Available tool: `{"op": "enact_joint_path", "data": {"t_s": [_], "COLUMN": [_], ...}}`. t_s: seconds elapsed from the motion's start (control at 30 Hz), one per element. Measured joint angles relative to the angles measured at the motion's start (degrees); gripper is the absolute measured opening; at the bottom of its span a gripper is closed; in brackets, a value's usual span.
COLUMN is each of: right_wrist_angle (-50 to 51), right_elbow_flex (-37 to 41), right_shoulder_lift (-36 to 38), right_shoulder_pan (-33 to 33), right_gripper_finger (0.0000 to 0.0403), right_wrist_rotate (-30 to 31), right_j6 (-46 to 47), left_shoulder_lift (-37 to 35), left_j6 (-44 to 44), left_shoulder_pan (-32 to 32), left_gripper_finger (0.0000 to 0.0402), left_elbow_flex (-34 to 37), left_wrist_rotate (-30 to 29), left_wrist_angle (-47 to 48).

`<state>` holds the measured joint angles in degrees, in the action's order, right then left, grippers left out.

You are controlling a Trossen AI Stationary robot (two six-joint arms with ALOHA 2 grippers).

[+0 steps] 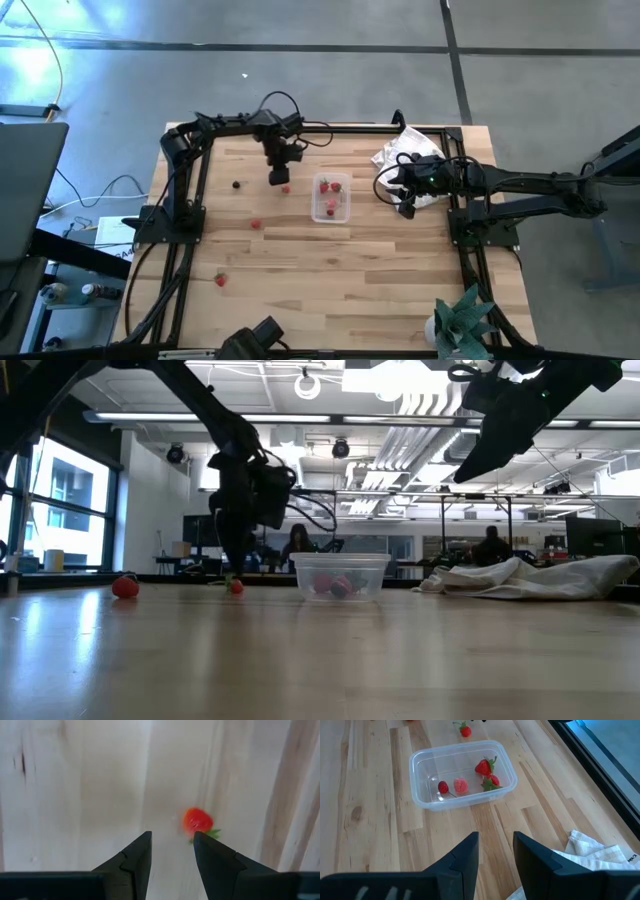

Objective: Pick and placing Produce into tupperware
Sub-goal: Put the strawberry into the transparent container

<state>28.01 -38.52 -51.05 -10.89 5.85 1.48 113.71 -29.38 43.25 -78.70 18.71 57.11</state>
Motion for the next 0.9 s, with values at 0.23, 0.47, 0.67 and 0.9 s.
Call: {"op": "enact_joint_path", "data": {"t_s": [0.23,0.47,0.67,0.9], "right_wrist_angle": [0.0,0.0,0.0,0.0], "right_elbow_flex": [0.0,0.0,0.0,0.0], "right_shoulder_lift": [0.0,0.0,0.0,0.0], "right_shoulder_pan": [0.0,0.0,0.0,0.0], "right_gripper_finger": [0.0112,0.0112,0.0112,0.0112], "right_wrist_rotate": [0.0,0.0,0.0,0.0], "right_j6": [0.0,0.0,0.0,0.0], "left_shoulder_lift": [0.0,-0.1,-0.1,-0.1], "left_j6": [-1.7,3.9,10.1,13.5], "left_shoulder_pan": [-5.3,-11.6,-15.8,-15.0], "left_gripper_finger": [0.0136,0.0136,0.0136,0.0136], "left_elbow_flex": [-5.5,-9.1,-8.6,-8.6], "left_wrist_rotate": [-7.6,-18.1,-18.3,-18.3], "left_wrist_angle": [2.7,8.8,9.0,8.8]}}
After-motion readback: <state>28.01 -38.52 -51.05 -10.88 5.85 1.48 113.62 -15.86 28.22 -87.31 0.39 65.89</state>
